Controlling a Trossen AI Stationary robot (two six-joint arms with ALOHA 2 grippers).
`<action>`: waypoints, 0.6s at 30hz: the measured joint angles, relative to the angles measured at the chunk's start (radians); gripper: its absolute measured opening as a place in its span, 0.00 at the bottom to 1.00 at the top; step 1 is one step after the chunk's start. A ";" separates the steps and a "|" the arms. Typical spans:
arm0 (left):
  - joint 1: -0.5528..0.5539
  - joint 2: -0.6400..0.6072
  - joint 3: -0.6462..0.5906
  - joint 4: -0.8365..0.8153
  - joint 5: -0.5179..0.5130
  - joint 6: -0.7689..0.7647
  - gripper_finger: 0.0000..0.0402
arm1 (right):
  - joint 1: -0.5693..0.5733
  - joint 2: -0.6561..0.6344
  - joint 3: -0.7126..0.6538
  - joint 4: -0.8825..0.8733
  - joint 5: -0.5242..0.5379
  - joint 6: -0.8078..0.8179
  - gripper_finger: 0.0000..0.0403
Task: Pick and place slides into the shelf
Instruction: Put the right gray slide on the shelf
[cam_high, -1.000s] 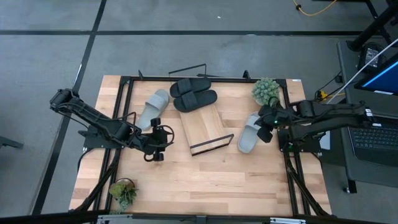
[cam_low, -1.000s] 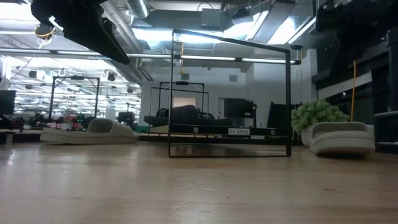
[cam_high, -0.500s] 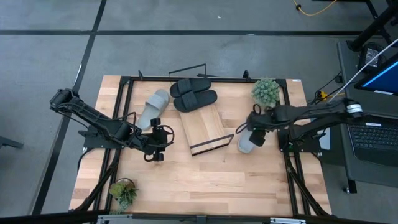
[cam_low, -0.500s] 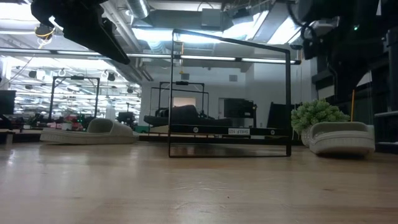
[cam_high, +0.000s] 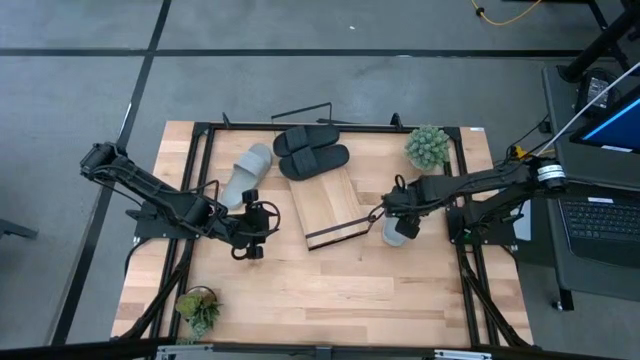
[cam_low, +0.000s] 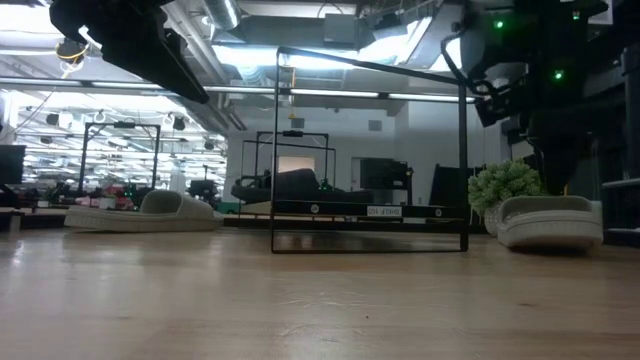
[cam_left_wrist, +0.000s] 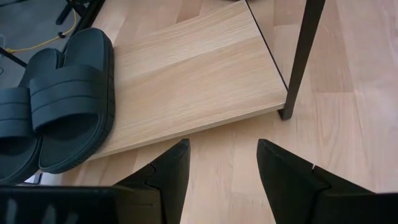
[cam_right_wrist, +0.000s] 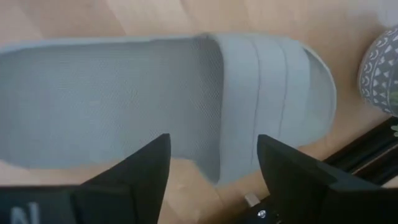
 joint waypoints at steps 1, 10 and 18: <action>0.000 0.000 0.000 0.000 0.000 0.000 0.44 | 0.000 0.009 0.000 0.000 0.010 0.001 0.60; 0.000 0.000 0.000 0.000 0.000 0.000 0.44 | -0.017 0.052 0.000 0.006 0.102 0.051 0.57; 0.000 0.000 0.000 0.000 0.000 0.000 0.44 | -0.038 0.052 0.000 0.013 0.068 0.051 0.57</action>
